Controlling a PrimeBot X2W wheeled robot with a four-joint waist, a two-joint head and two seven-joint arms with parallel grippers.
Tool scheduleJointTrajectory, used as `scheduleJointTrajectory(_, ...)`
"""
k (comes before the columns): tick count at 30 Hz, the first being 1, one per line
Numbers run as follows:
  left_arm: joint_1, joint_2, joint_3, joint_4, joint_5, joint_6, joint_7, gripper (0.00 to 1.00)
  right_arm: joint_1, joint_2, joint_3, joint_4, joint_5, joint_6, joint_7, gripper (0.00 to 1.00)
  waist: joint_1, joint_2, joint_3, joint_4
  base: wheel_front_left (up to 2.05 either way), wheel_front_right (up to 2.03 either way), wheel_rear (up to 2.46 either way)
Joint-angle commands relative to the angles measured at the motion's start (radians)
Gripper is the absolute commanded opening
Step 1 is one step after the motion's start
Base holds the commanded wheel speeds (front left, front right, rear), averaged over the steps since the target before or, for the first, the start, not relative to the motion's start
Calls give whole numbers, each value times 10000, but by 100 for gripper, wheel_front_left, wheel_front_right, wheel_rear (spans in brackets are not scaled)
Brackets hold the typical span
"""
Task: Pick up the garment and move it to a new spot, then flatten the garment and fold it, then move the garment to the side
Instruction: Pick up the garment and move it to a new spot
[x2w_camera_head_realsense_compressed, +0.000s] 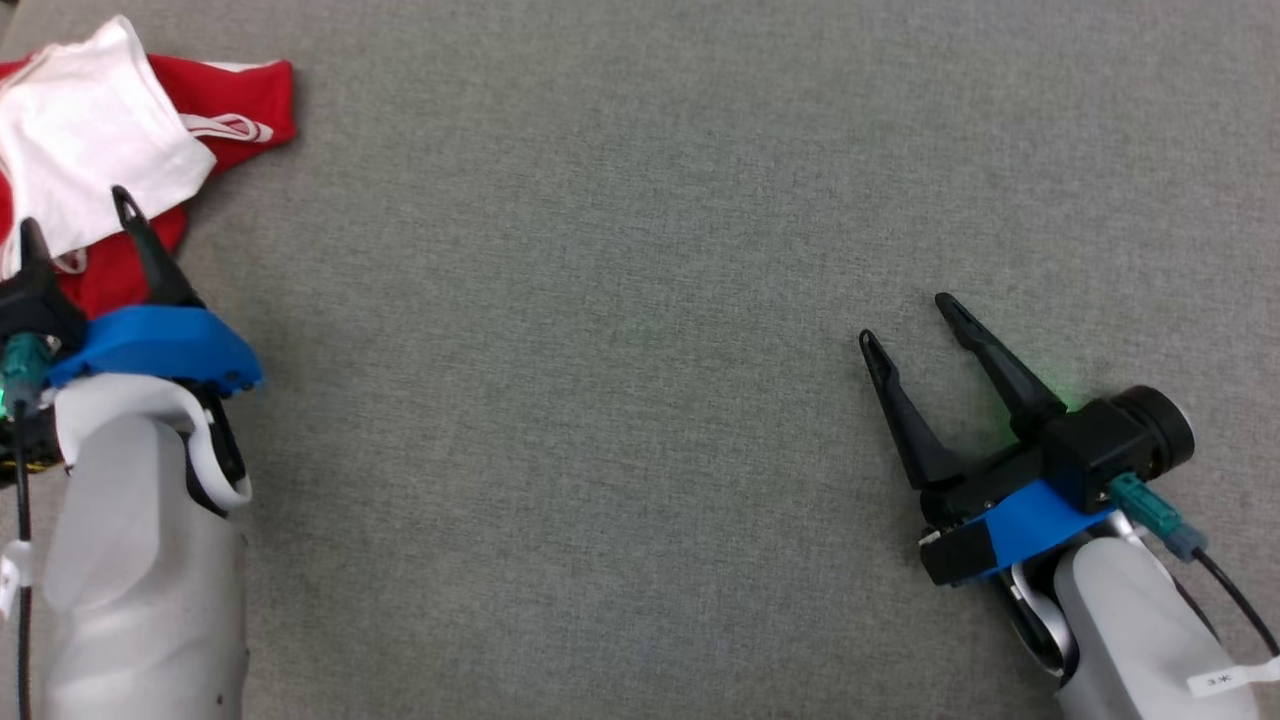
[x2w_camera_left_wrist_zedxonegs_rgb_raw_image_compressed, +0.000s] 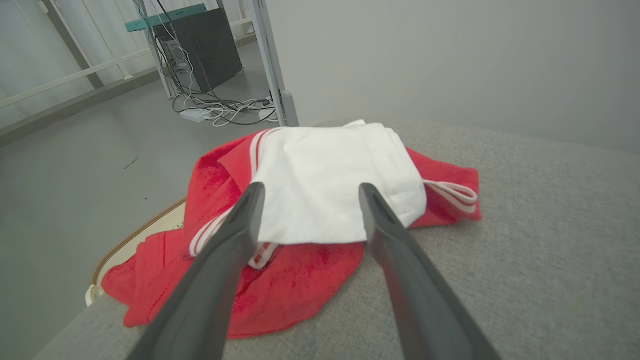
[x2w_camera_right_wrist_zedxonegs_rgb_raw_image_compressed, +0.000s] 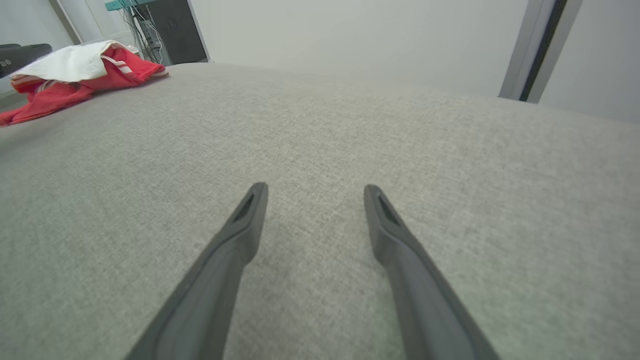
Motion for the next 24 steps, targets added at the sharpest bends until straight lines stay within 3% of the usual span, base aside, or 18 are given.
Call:
scheduleJointTrajectory(1,-319,116,102,164,38,74,-27,100,-11,-240,-77,201,37,-12,25,100,0,-2,126,-42,0,0,0)
scheduleJointTrajectory(10,-1733,1142,282,2580,-46,11,158,100,-330,-506,-97,166,203,-20,64,100,0,-2,793,-725,0,0,0)
scheduleJointTrajectory(15,-2088,901,439,3549,-509,-180,907,100,-246,-632,-291,245,285,-26,93,100,0,-2,980,-856,0,0,0)
scheduleJointTrajectory(16,-2091,819,452,3700,-563,-180,1016,83,-229,-644,-312,231,279,-26,93,100,0,-2,992,-862,0,0,0)
scheduleJointTrajectory(17,-2071,780,325,3813,-480,-217,1072,47,-215,-632,-345,231,288,-26,93,100,0,-2,994,-871,0,0,0)
scheduleJointTrajectory(18,-2068,720,262,3895,-434,-222,1110,0,-199,-613,-362,237,293,-26,93,100,0,-2,988,-874,0,0,0)
scheduleJointTrajectory(24,-2180,565,-115,3616,-271,-490,378,0,-163,-315,-485,229,291,-24,84,100,0,-2,662,-834,0,0,0)
